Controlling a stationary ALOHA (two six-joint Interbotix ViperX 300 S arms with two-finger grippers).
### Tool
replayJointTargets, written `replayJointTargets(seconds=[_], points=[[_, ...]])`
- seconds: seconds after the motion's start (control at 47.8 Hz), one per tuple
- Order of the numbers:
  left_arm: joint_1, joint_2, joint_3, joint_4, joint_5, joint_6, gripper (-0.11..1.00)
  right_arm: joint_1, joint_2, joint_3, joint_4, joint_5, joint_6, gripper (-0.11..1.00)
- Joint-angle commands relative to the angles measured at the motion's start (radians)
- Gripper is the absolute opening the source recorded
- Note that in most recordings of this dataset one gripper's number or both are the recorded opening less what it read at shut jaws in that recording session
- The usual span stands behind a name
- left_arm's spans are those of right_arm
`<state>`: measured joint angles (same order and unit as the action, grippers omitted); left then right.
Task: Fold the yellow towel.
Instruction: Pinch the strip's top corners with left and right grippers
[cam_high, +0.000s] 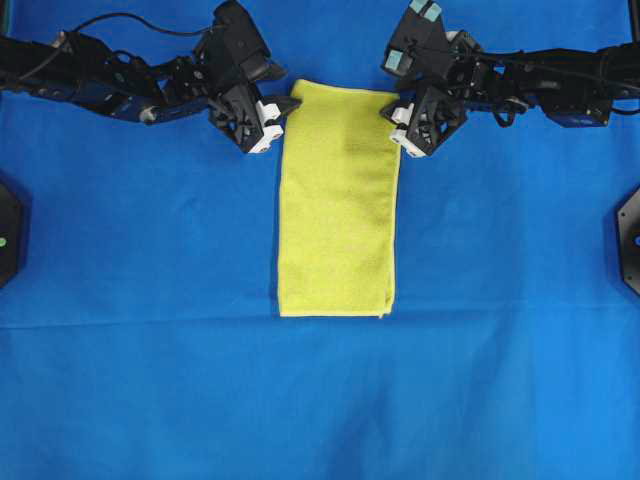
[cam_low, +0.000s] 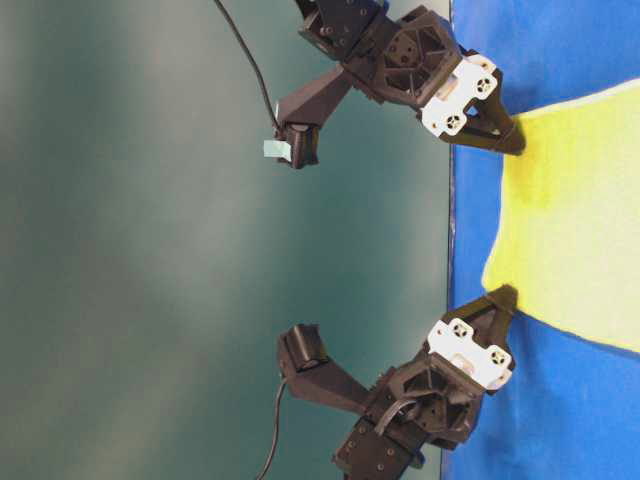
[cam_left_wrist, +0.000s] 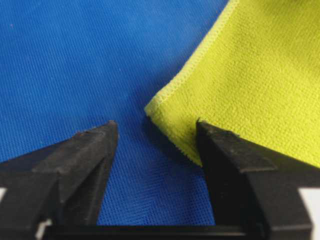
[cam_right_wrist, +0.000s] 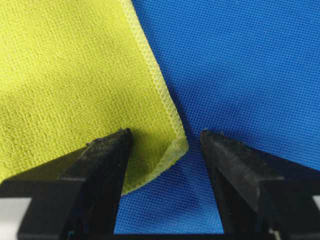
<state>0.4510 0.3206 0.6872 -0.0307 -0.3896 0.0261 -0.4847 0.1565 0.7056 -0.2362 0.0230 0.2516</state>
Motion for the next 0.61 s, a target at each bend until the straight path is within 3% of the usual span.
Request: replayJointTargets(seconds=[0.0, 0.105, 0.272, 0.46, 0.586], points=[[-0.003, -0.011, -0.008, 0.0, -0.003, -0.002, 0.54, 0.003, -0.008, -0.014, 0.003, -0.006, 0.002, 0.6], [-0.009, -0.011, -0.009, 0.0, -0.002, -0.002, 0.5, 0.015, -0.002, -0.014, -0.002, -0.006, -0.006, 0.51], [-0.029, -0.008, -0.014, 0.0, 0.002, 0.0, 0.38, 0.037, 0.0, -0.012, -0.002, -0.006, -0.009, 0.07], [-0.048, -0.008, -0.009, 0.002, 0.0, 0.002, 0.05, 0.043, 0.0, -0.011, -0.002, -0.006, -0.009, 0.05], [-0.049, -0.012, -0.003, 0.002, 0.002, 0.002, 0.04, 0.044, 0.002, -0.015, -0.002, -0.006, -0.009, 0.05]])
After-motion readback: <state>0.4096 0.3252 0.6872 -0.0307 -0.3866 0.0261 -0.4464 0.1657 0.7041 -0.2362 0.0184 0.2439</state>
